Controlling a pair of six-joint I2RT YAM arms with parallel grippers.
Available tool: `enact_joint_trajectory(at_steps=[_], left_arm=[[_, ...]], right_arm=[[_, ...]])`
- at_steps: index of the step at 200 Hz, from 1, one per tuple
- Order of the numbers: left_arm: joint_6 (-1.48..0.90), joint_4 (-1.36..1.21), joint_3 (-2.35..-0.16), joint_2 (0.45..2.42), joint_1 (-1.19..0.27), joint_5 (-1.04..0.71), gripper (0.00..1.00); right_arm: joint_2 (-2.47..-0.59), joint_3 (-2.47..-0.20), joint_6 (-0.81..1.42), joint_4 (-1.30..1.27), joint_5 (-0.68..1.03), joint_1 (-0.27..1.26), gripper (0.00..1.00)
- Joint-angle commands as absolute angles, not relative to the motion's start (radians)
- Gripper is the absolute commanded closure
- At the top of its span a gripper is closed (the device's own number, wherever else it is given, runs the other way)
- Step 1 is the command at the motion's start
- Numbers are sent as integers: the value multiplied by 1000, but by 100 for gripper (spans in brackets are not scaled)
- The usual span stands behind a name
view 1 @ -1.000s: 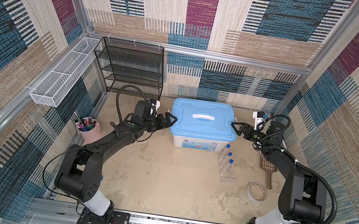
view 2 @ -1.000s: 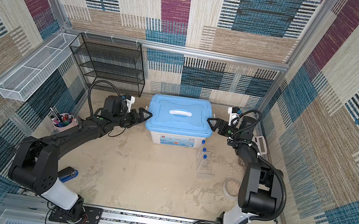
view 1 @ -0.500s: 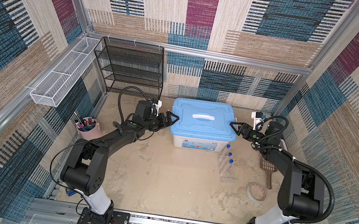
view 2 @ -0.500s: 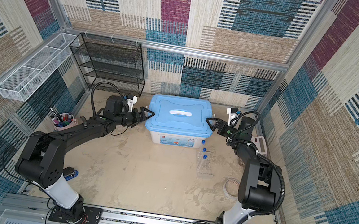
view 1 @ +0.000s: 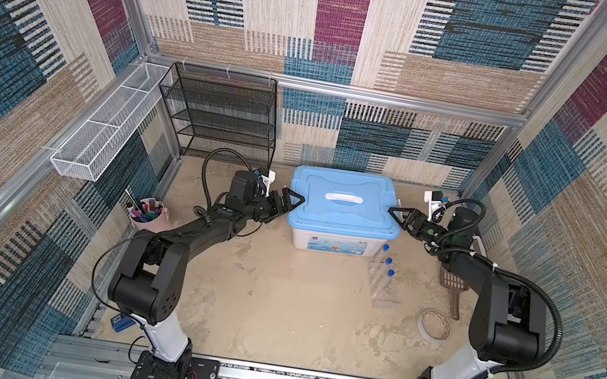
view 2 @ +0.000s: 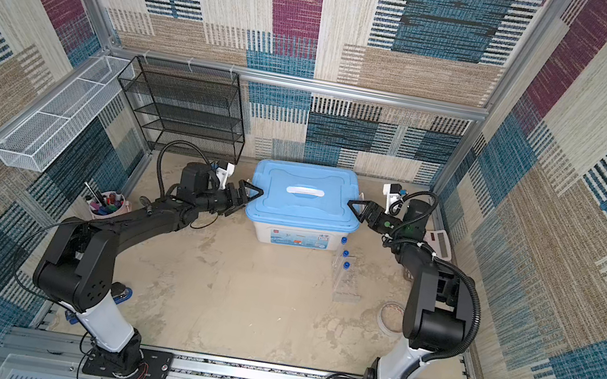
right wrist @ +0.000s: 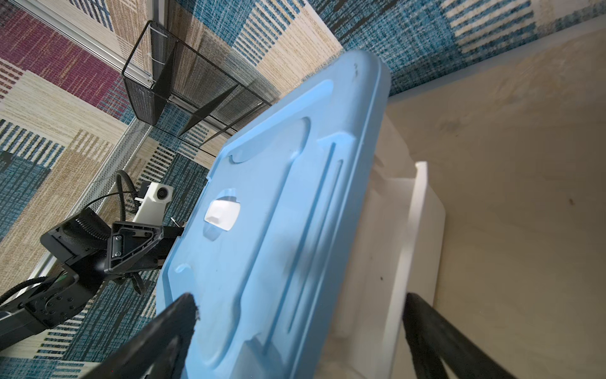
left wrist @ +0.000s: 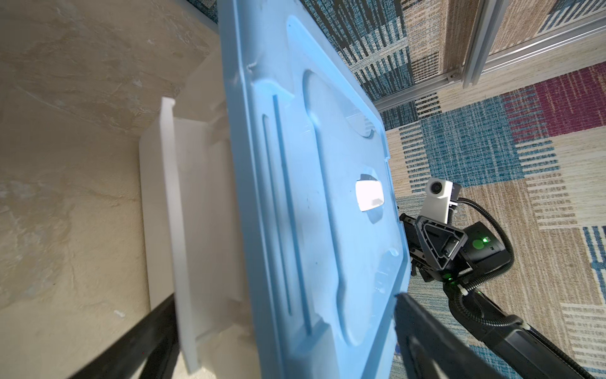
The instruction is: Organize the chemistry lab equipment
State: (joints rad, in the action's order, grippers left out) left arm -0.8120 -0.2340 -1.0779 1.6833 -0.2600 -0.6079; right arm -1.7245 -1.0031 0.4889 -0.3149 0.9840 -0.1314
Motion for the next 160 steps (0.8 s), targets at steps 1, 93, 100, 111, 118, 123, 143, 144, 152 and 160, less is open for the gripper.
enact_joint_trajectory(at_steps=[1,93,100,111,118,123,143,144,152,160], left_arm=[[-832,-296,-1089,1690,-259,-626,1],[-771,-182,-1121,1661,-267,-588,19],[-763,-163,-1124,1657,-268,-548,19],[-750,-139,-1131,1654,-271,-536,20],[-744,-131,-1134,1652,-272,-530,20],[-742,-128,-1135,1652,-274,-527,21],[-740,-121,-1140,1655,-277,-523,22],[-740,-121,-1140,1655,-277,-524,22],[-740,-119,-1143,1656,-279,-525,22],[-738,-117,-1144,1657,-280,-524,22]], right_arm=[[-1731,-1006,540,-378,1033,-129,1],[-1684,-1025,512,-308,992,-129,12],[-1678,-1030,502,-293,983,-129,13],[-1672,-1037,489,-272,974,-129,13],[-1669,-1041,483,-262,968,-129,13],[-1669,-1043,482,-256,968,-129,13],[-1669,-1046,480,-247,971,-129,14],[-1668,-1045,480,-247,972,-129,14],[-1667,-1047,480,-245,977,-129,15],[-1663,-1048,475,-241,977,-129,15]])
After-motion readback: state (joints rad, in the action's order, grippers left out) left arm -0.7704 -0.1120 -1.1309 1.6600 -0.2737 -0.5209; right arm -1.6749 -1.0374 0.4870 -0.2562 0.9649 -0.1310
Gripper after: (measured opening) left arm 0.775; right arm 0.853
